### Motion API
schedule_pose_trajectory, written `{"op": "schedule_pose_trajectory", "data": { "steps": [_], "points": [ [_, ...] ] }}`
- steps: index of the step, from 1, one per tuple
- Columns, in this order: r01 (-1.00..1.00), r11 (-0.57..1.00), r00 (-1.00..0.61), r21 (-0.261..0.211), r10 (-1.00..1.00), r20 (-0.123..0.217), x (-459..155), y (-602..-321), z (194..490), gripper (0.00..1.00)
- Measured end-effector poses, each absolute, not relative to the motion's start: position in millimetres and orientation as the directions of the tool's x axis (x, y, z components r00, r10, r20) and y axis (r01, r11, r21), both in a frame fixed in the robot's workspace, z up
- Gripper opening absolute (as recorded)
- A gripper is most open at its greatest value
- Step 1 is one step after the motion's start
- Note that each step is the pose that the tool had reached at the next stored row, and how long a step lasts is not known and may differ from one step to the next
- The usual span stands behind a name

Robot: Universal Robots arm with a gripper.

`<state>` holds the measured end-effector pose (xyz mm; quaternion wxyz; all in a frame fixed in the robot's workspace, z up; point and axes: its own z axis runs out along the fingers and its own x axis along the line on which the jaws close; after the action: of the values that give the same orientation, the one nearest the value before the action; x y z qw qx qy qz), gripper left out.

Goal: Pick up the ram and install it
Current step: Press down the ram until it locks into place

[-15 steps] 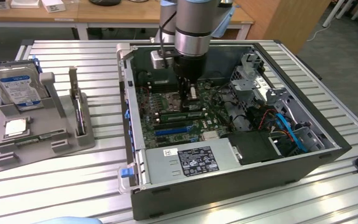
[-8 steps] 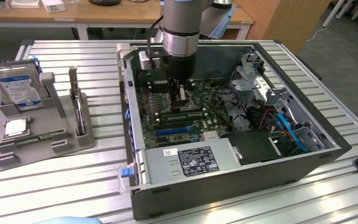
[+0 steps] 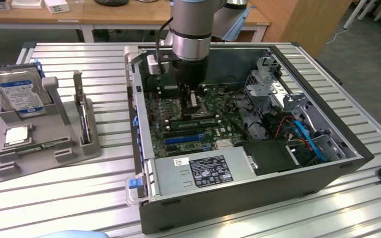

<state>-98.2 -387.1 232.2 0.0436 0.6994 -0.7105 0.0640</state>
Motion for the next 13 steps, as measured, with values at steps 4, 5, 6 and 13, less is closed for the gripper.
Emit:
{"op": "schedule_pose_trajectory", "data": {
  "steps": [4,5,6,13],
  "points": [
    [-0.999,0.013,-0.018,-0.031,-0.988,0.155,-101.1,-386.8,231.0,0.1],
    [-0.999,0.013,-0.018,-0.031,-0.988,0.156,-102.0,-386.7,230.7,0.1],
    [-0.999,0.013,-0.018,-0.031,-0.988,0.156,-102.7,-386.5,230.3,0.1],
    [-0.999,0.013,-0.018,-0.031,-0.987,0.163,-105.8,-384.1,227.8,0.1]
  ]
}}
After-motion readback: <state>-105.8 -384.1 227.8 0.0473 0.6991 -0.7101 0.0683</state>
